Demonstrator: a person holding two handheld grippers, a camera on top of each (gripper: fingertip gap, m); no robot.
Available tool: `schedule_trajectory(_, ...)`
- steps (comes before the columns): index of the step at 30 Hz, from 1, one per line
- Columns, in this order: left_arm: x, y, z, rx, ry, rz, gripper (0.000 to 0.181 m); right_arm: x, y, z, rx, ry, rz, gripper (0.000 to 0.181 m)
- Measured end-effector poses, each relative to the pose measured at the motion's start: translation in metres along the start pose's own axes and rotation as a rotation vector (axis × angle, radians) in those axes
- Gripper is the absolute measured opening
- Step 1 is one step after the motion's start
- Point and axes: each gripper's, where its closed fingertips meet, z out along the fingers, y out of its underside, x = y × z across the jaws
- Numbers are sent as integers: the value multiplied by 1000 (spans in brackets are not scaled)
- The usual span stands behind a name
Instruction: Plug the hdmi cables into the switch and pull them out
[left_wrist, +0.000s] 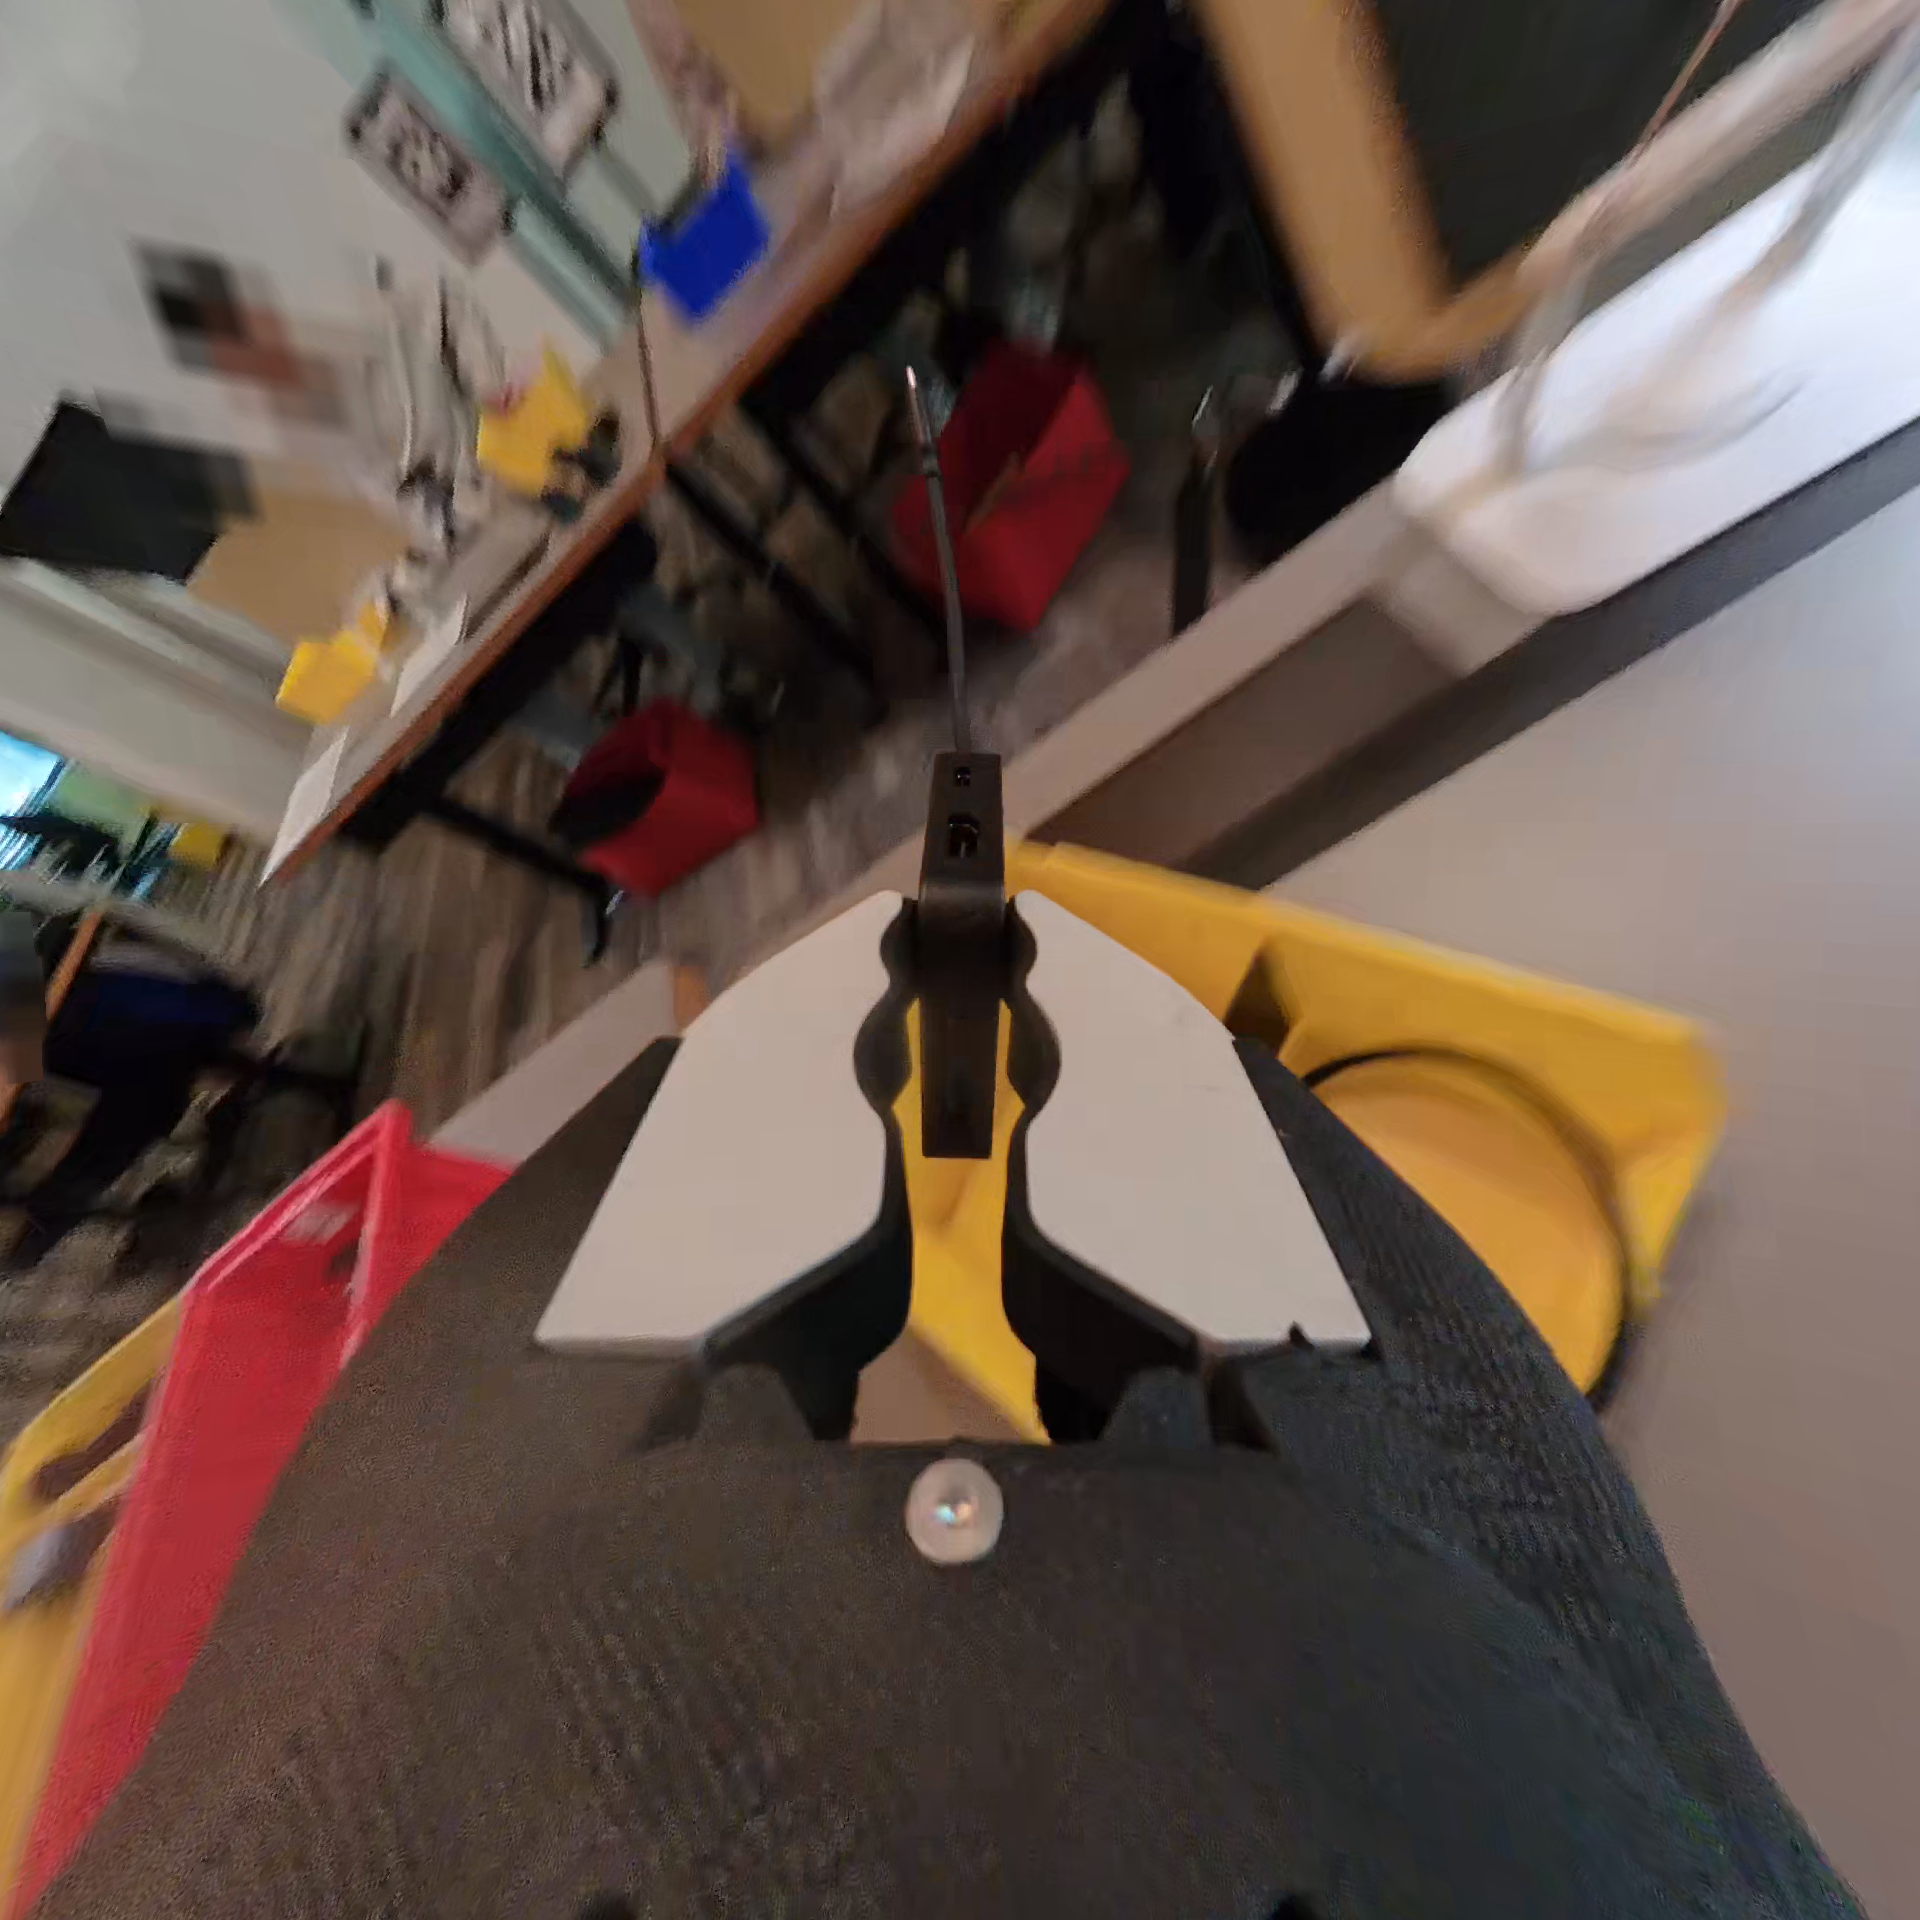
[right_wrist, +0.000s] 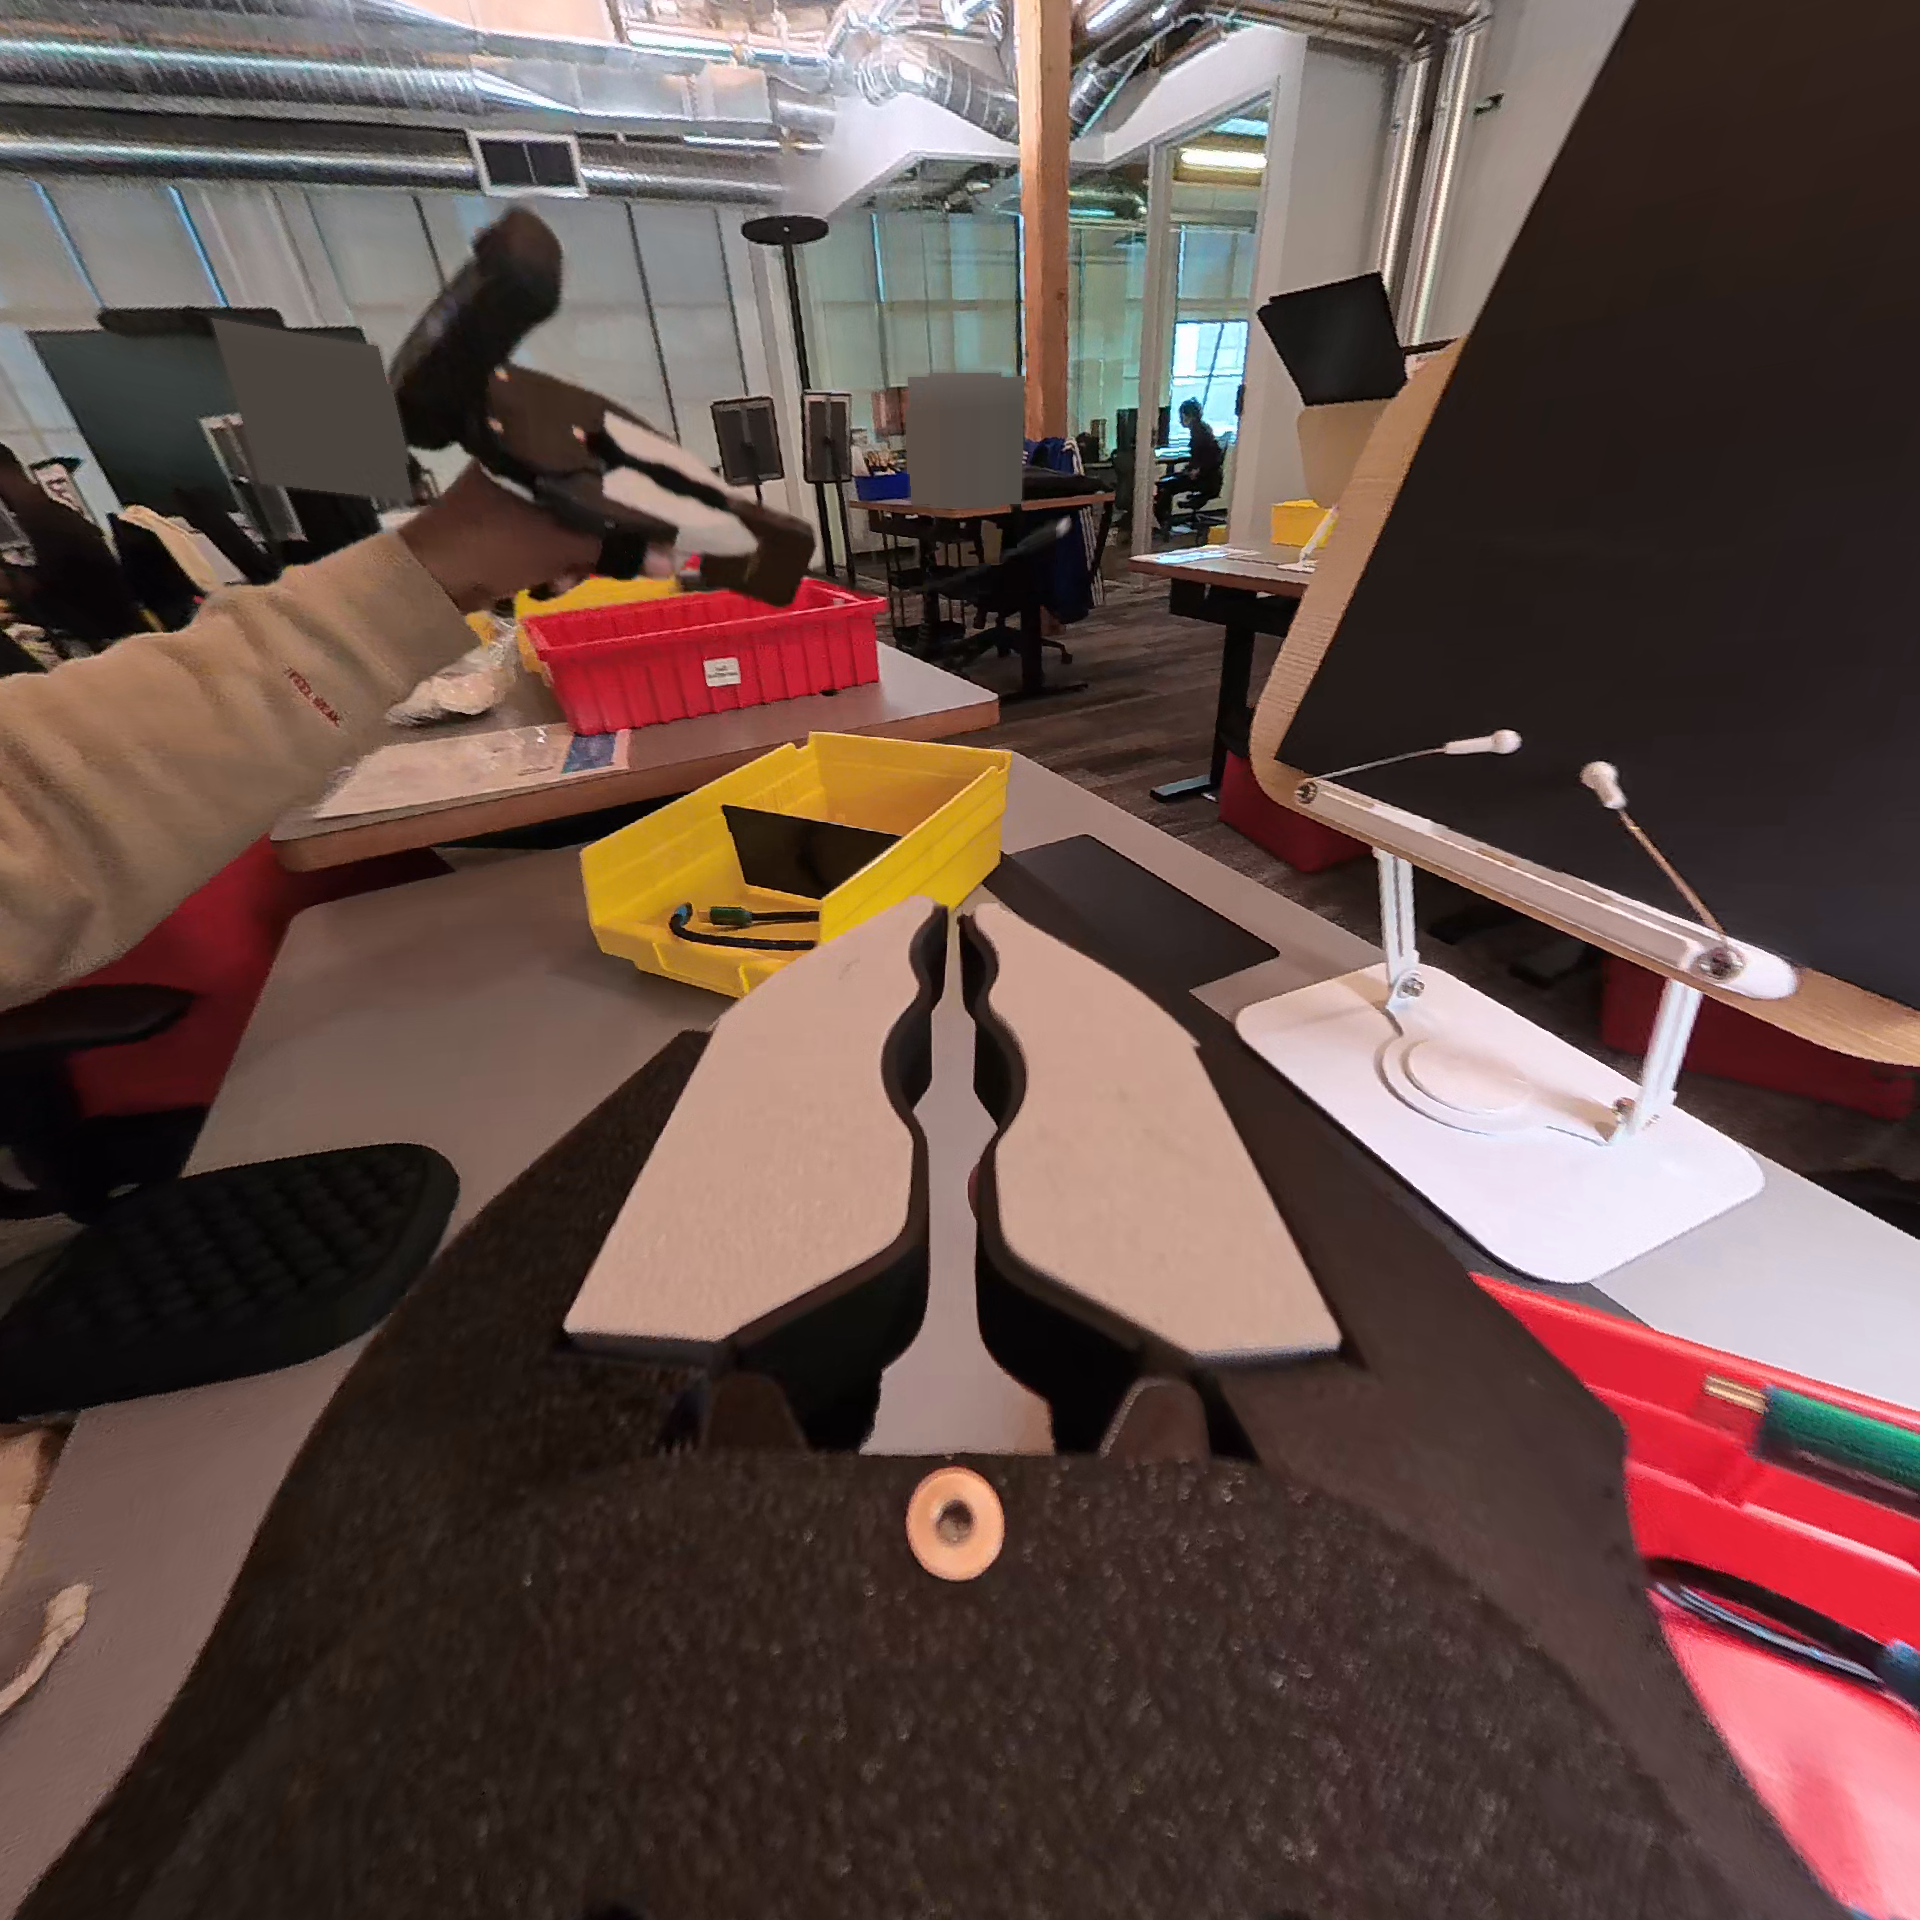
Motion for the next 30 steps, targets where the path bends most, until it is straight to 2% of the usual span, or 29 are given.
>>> schedule_trajectory(1,13,-22,-9,85,37,-22,14,-4,0,2,0,-11,0,2)
schedule_trajectory(5,83,-95,-46,416,179,-55,15,-19,5,14,-16,-50,-27,2)
schedule_trajectory(9,153,-146,-85,722,257,-97,14,-36,17,28,-46,-99,-35,3)
schedule_trajectory(12,202,-174,-109,901,406,-181,15,-49,26,39,-29,-160,-22,6)
schedule_trajectory(15,248,-184,-125,1021,594,-220,14,-64,25,45,45,-234,-28,22)
schedule_trajectory(17,272,-185,-130,1058,736,-249,14,-71,20,45,112,-282,-22,39)
schedule_trajectory(20,295,-186,-141,1119,950,-347,15,-78,9,41,228,-362,46,48)
schedule_trajectory(24,314,-185,-138,1131,1100,-452,14,-83,-5,31,343,-416,105,36)
schedule_trajectory(27,316,-184,-133,1121,1169,-511,14,-85,-3,29,321,-411,52,15)
schedule_trajectory(30,324,-176,-128,1023,1264,-433,15,-84,0,25,236,-396,-19,14)
